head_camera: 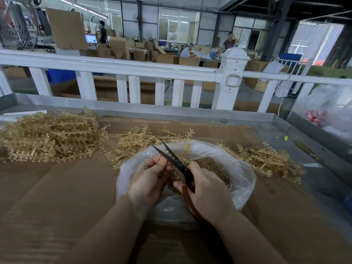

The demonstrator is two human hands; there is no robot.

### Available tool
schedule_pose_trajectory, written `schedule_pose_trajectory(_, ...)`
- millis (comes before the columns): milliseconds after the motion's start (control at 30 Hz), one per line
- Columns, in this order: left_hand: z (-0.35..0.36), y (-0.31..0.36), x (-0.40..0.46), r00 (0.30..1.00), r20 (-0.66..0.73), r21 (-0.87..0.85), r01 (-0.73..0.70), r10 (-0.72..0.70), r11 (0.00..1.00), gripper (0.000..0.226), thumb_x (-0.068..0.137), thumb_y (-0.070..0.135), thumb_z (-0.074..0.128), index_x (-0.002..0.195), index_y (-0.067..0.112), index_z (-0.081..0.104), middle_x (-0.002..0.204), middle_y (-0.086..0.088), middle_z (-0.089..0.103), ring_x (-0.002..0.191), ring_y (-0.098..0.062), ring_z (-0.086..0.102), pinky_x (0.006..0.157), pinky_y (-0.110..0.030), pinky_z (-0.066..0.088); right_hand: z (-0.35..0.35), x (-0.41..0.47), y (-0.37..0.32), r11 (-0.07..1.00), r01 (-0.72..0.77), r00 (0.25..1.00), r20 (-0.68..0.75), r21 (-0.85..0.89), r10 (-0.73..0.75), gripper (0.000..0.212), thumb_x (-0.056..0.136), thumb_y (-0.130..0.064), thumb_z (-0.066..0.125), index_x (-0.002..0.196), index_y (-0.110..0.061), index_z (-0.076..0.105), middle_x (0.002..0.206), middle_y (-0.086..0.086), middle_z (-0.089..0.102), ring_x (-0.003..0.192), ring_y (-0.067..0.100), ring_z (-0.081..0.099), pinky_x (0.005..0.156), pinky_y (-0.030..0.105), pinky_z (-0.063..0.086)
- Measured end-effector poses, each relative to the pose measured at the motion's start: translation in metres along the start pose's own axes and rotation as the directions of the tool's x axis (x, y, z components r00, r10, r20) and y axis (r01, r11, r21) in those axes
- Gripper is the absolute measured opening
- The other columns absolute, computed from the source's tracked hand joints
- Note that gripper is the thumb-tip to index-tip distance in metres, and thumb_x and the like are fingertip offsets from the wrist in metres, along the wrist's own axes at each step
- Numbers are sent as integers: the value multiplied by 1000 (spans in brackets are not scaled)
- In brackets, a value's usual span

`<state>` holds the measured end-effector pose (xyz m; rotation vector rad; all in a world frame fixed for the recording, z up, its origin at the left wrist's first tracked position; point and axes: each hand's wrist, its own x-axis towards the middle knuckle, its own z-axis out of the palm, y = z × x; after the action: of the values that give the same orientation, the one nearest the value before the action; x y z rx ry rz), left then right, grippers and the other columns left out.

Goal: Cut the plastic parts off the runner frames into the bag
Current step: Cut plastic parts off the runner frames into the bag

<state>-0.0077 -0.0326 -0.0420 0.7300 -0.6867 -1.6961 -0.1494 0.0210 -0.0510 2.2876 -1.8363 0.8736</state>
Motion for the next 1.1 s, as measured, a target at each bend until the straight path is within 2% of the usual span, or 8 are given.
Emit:
schedule_pose_trajectory(267, 1, 1, 0, 999, -9, 63, 38, -38, 997, 19, 95, 0, 45, 81, 3, 58, 68, -9, 54, 68, -18, 52, 73, -32, 53, 0, 2, 3, 1000, 5, 1000, 20, 13, -5, 41, 88, -59, 46, 107, -23, 47, 83, -6, 57, 74, 11, 54, 66, 20, 42)
schedule_pose_trajectory(367, 1, 2, 0, 999, 14, 72, 52, -53, 996, 18, 94, 1, 47, 80, 3, 59, 63, -7, 56, 64, -17, 54, 65, -27, 57, 0, 2, 5, 1000, 11, 1000, 24, 17, -12, 41, 88, -58, 48, 106, -21, 48, 80, -5, 58, 70, 12, 56, 63, 21, 42)
schedule_pose_trajectory(533, 1, 2, 1, 998, 27, 75, 55, -57, 996, 15, 92, 5, 50, 79, 3, 58, 61, -5, 56, 68, -19, 51, 81, -34, 51, -1, 4, 8, 1000, 25, 999, 28, 19, -25, 40, 88, -59, 47, 102, -21, 46, 76, -6, 59, 67, 12, 57, 61, 21, 43)
schedule_pose_trajectory(667, 4, 2, -1, 998, 3, 20, 57, -57, 998, 9, 93, 4, 51, 96, 3, 59, 83, -14, 64, 76, -24, 63, 63, -31, 59, -1, 4, 8, 999, 27, 999, 25, 22, -28, 40, 87, -58, 49, 102, -22, 48, 77, -7, 60, 67, 10, 58, 61, 20, 44)
schedule_pose_trajectory(767, 2, 1, 1, 999, -12, -56, 48, -49, 997, 13, 93, 7, 51, 104, 7, 57, 95, -17, 64, 86, -28, 65, 71, -36, 60, -1, 3, 8, 999, 29, 999, 22, 34, -30, 39, 87, -58, 51, 102, -22, 48, 78, -7, 61, 68, 11, 58, 63, 23, 46)
schedule_pose_trajectory(867, 1, 2, 1, 999, -15, -39, 46, -47, 998, 8, 92, 9, 52, 93, 3, 57, 86, -15, 65, 79, -25, 66, 71, -35, 60, 0, 1, 7, 999, 29, 1000, 7, 41, -29, 38, 86, -58, 51, 100, -23, 49, 77, -8, 60, 67, 9, 56, 60, 20, 42)
schedule_pose_trajectory(967, 0, 2, 1, 999, -8, -26, 42, -42, 999, 20, 92, 8, 50, 74, 6, 58, 72, -11, 65, 67, -20, 66, 63, -30, 60, -1, 0, 5, 999, 32, 999, -10, 41, -31, 40, 84, -61, 47, 97, -22, 49, 75, -10, 57, 65, 7, 53, 59, 18, 38)
schedule_pose_trajectory(1100, 0, 3, 0, 999, 11, 13, 35, -35, 999, 19, 93, 4, 48, 78, 3, 59, 68, -9, 66, 63, -17, 66, 58, -27, 57, -3, 0, 4, 999, 35, 999, -14, 28, -34, 40, 84, -60, 48, 94, -21, 48, 73, -9, 55, 64, 9, 53, 58, 19, 38)
